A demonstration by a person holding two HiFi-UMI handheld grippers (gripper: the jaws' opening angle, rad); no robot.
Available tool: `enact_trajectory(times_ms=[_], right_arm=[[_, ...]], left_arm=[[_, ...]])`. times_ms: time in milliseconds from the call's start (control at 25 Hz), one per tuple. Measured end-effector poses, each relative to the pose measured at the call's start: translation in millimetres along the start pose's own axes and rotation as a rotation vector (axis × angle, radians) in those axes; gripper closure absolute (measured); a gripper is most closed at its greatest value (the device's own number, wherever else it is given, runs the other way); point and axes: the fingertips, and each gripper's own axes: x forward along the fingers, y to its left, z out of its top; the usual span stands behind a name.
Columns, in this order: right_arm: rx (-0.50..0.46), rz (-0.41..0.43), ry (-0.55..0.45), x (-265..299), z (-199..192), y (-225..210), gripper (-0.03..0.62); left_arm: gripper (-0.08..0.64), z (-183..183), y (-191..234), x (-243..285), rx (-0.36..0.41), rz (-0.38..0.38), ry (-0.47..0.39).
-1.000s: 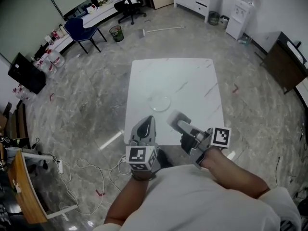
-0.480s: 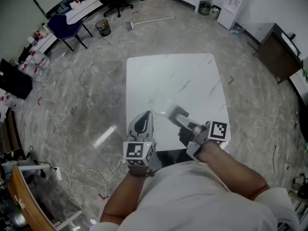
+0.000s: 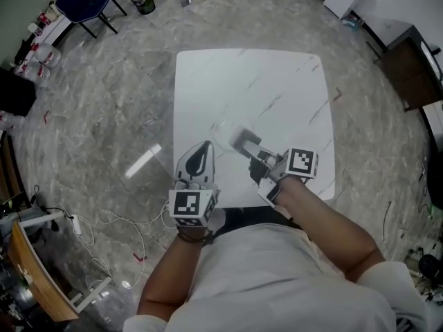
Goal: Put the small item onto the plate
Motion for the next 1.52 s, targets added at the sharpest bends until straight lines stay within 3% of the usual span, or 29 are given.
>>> enact_trajectory(times_ms=[480, 680, 1080, 1200, 1400, 1520], right_arm=[[0.067, -0.190, 0.160, 81.0, 29.4, -147.9, 0.495], [0.097, -0.243, 0.209, 106.5, 30.5, -189.8, 0.495], [0.077, -0.299, 0.266, 127.9, 29.1, -218.1, 0.495], [0.073, -0.361, 0.275, 124.5, 29.2, -222.4, 0.494], [0.082, -0.425, 0.270, 119.0, 29.3, -224.6, 0.377], [0.045, -0.471, 0.269, 113.5, 32.7, -222.4, 0.354]], left_arm=[[0.554, -74.7, 45.9, 70.8, -0.070, 0.111, 0.117], [0.554, -105.0, 55.4, 89.5, -0.091, 0.120, 0.146], [0.554, -118.8, 58.5, 91.4, -0.108, 0.110, 0.146], [0.554, -118.4, 59.8, 87.8, -0.119, 0.112, 0.141], [0.554, -117.6, 60.6, 78.2, -0.137, 0.120, 0.131], [0.554, -113.9, 59.7, 71.1, -0.140, 0.123, 0.120]])
